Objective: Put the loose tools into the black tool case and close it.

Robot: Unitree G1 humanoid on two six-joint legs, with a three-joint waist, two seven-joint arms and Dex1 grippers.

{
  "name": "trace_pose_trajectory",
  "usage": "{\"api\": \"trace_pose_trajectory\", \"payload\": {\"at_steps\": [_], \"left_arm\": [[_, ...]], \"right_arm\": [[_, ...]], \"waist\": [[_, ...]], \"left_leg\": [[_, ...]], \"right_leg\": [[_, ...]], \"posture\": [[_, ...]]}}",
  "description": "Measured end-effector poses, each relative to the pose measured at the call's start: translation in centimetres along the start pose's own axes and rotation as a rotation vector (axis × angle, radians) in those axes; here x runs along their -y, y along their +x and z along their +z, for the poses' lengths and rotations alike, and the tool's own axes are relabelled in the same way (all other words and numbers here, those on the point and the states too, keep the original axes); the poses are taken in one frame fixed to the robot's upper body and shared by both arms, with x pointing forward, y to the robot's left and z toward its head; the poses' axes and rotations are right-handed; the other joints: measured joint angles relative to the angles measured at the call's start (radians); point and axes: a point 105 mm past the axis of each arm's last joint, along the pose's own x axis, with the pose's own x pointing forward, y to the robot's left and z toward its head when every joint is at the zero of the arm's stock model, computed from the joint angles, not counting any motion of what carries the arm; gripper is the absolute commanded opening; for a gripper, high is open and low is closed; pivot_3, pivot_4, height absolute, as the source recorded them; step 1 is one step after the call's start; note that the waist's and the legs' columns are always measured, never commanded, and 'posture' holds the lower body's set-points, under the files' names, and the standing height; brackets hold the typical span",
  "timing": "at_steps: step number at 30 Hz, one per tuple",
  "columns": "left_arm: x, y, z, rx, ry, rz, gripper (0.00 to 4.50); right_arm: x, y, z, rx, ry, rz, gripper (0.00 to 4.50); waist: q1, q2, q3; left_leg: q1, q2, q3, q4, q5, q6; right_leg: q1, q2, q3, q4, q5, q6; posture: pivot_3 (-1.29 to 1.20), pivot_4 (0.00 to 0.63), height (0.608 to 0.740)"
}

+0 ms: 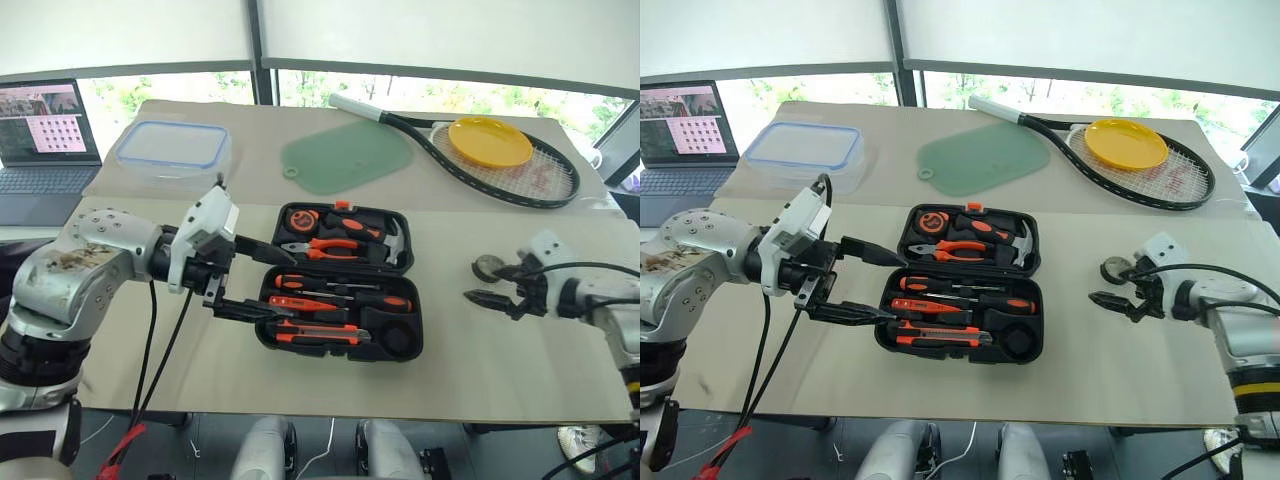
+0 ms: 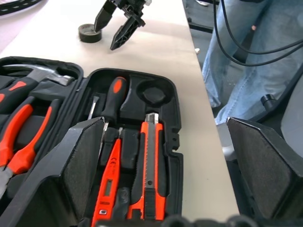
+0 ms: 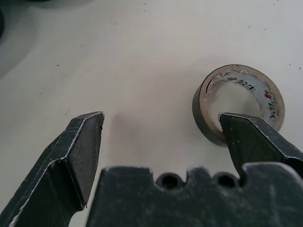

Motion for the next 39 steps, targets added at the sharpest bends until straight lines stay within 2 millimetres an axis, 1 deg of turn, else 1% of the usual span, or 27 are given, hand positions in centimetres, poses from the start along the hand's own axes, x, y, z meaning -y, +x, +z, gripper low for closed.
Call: {"api": "trace_pose_trajectory", "payload": {"at_steps": [1,2,3,6,8,10,14,17,19,20,21,22,24,25,26,27,28,29,30,33,39], "left_arm": [[-0.1,0.0,0.0,-0.003,0.005,0.005,4.50],[-0.1,-0.1,0.0,-0.003,0.011,0.006,4.50],[-0.1,-0.1,0.0,-0.006,0.014,0.009,4.50],[-0.1,-0.2,0.0,-0.008,0.016,0.013,4.50],[-0.1,-0.2,0.0,-0.008,0.018,0.014,4.50],[-0.2,-0.2,0.0,-0.009,0.026,0.017,4.50],[-0.3,-0.2,0.0,-0.016,0.033,0.023,4.50],[-0.3,-0.1,-0.2,-0.022,0.029,0.018,4.50],[-0.3,-0.1,-0.3,-0.027,0.026,0.012,4.50],[-0.2,0.0,-0.4,-0.030,0.027,0.008,4.50],[-0.1,-0.1,-0.7,-0.040,0.026,0.006,4.50],[0.0,-0.1,-1.0,-0.053,0.018,0.004,4.50],[0.2,-0.1,-1.7,-0.075,0.004,-0.005,4.50],[0.3,-0.1,-1.9,-0.083,0.005,-0.010,4.50],[0.5,-0.1,-2.2,-0.089,0.001,-0.017,4.50],[0.5,-0.1,-2.3,-0.091,-0.001,-0.019,4.50],[0.6,0.0,-2.3,-0.093,-0.002,-0.022,4.50],[0.6,0.0,-2.3,-0.094,-0.002,-0.023,4.50],[0.6,0.1,-2.4,-0.095,-0.003,-0.027,4.50],[0.7,0.2,-2.4,-0.098,-0.004,-0.037,4.50],[0.7,0.3,-2.2,-0.101,0.017,-0.048,4.50]], "right_arm": [[0.2,0.3,0.0,0.000,0.005,-0.012,4.09],[0.4,0.5,-0.1,-0.003,0.006,-0.017,3.98],[0.4,0.7,-0.2,-0.004,0.014,-0.018,3.76],[0.7,1.2,-0.1,0.010,0.014,-0.020,2.66],[0.8,1.4,0.0,0.015,0.014,-0.022,2.04],[0.8,1.4,0.0,0.016,0.007,-0.019,1.30],[0.6,1.1,0.1,0.033,0.025,-0.002,0.04],[-0.3,0.5,0.4,0.065,0.080,0.042,0.04],[-1.7,0.1,1.2,0.100,0.101,0.108,0.04],[-2.9,-0.4,1.9,0.128,0.105,0.157,0.04],[-4.8,-1.0,2.9,0.168,0.099,0.241,0.04],[-6.2,-1.3,3.6,0.193,0.089,0.306,0.04],[-9.9,-2.6,5.3,0.239,0.034,0.464,0.04],[-11.5,-3.2,5.7,0.244,-0.014,0.521,0.04],[-13.4,-3.8,6.0,0.237,-0.080,0.575,0.04],[-14.3,-3.9,6.1,0.229,-0.114,0.601,0.04],[-15.5,-3.7,6.0,0.211,-0.156,0.625,0.04],[-16.1,-3.5,5.9,0.195,-0.180,0.634,0.04],[-17.1,-3.1,5.4,0.161,-0.220,0.647,0.04],[-18.0,-2.4,4.4,0.112,-0.284,0.656,0.04],[-17.8,-1.2,3.4,0.056,-0.345,0.609,0.04]], "waist": [[0.000,0.000,0.000],[0.000,0.000,0.000],[0.000,0.000,0.000],[-0.002,0.000,0.000],[-0.002,0.000,0.000],[-0.001,0.000,0.000],[0.000,0.000,0.000],[-0.001,0.000,0.000],[-0.001,0.000,0.000],[-0.001,0.000,0.000],[0.000,0.001,0.000],[-0.002,0.001,0.000],[-0.003,0.001,0.000],[-0.001,0.001,0.000],[0.000,0.001,0.000],[0.000,0.001,0.000],[0.002,0.000,0.000],[0.003,0.000,0.000],[0.005,0.000,0.000],[0.005,0.000,0.000],[0.003,0.000,0.000]], "left_leg": [[0.000,0.000,0.000,0.000,0.000,0.000],[0.000,0.000,0.000,0.000,0.000,0.000],[0.000,0.000,0.000,0.000,0.000,0.000],[0.001,0.000,0.000,0.000,0.001,-0.001],[0.001,0.000,0.000,0.000,0.001,-0.001],[0.001,0.000,0.000,0.000,0.001,-0.001],[0.001,0.000,0.000,0.000,0.001,-0.002],[0.001,0.000,0.000,0.000,0.002,-0.003],[0.000,0.001,0.000,-0.001,0.002,-0.003],[0.000,0.001,0.000,-0.001,0.001,-0.002],[0.000,0.001,0.000,-0.001,0.000,-0.001],[0.001,0.002,0.000,-0.001,-0.001,0.001],[0.001,0.002,0.000,-0.001,-0.001,0.002],[0.001,0.002,-0.001,-0.001,-0.001,0.002],[0.001,0.002,-0.001,-0.001,-0.001,0.002],[0.001,0.002,-0.001,-0.001,-0.002,0.002],[0.001,0.002,-0.001,-0.001,-0.002,0.003],[0.001,0.001,-0.001,-0.001,-0.002,0.003],[0.001,0.001,-0.001,0.000,-0.002,0.003],[0.000,0.000,-0.001,0.000,-0.002,0.003],[0.000,0.000,0.000,0.000,-0.001,0.002]], "right_leg": [[0.000,0.000,0.000,0.000,0.000,0.000],[0.000,0.000,0.000,0.000,0.000,0.000],[0.000,0.000,0.000,0.000,0.000,0.000],[0.001,0.000,0.000,0.000,0.000,0.000],[0.001,0.000,0.000,0.000,0.000,0.000],[0.001,0.000,0.000,0.001,0.000,0.000],[0.001,0.000,0.000,0.001,0.000,0.000],[0.000,0.000,0.000,0.001,0.000,0.000],[0.000,0.000,0.000,0.001,0.000,0.000],[0.000,0.000,0.000,0.001,0.000,0.000],[-0.001,0.000,0.000,0.002,0.000,0.000],[-0.001,0.000,0.000,0.002,0.000,0.000],[-0.001,0.001,0.000,0.002,0.000,-0.001],[0.000,0.001,-0.001,0.002,0.000,-0.001],[0.000,0.001,-0.001,0.002,0.000,-0.001],[0.000,0.000,-0.001,0.001,0.000,-0.001],[0.000,0.000,-0.001,0.001,0.000,-0.001],[0.000,0.000,-0.001,0.001,0.000,-0.001],[0.000,-0.001,-0.001,0.001,0.000,-0.001],[-0.001,-0.001,-0.001,0.001,0.000,-0.001],[-0.001,0.000,-0.001,0.002,0.000,-0.001]], "posture": [[0.00,0.150,0.738],[0.00,0.150,0.738],[0.00,0.150,0.738],[0.00,0.150,0.738],[0.00,0.150,0.738],[0.00,0.150,0.738],[0.00,0.150,0.738],[0.00,0.150,0.738],[0.00,0.150,0.738],[0.00,0.150,0.738],[0.00,0.150,0.738],[0.00,0.150,0.738],[0.00,0.150,0.738],[0.00,0.150,0.738],[0.00,0.150,0.738],[0.00,0.150,0.738],[0.00,0.150,0.738],[0.00,0.150,0.738],[0.00,0.150,0.738],[0.00,0.150,0.738],[0.00,0.150,0.738]]}}
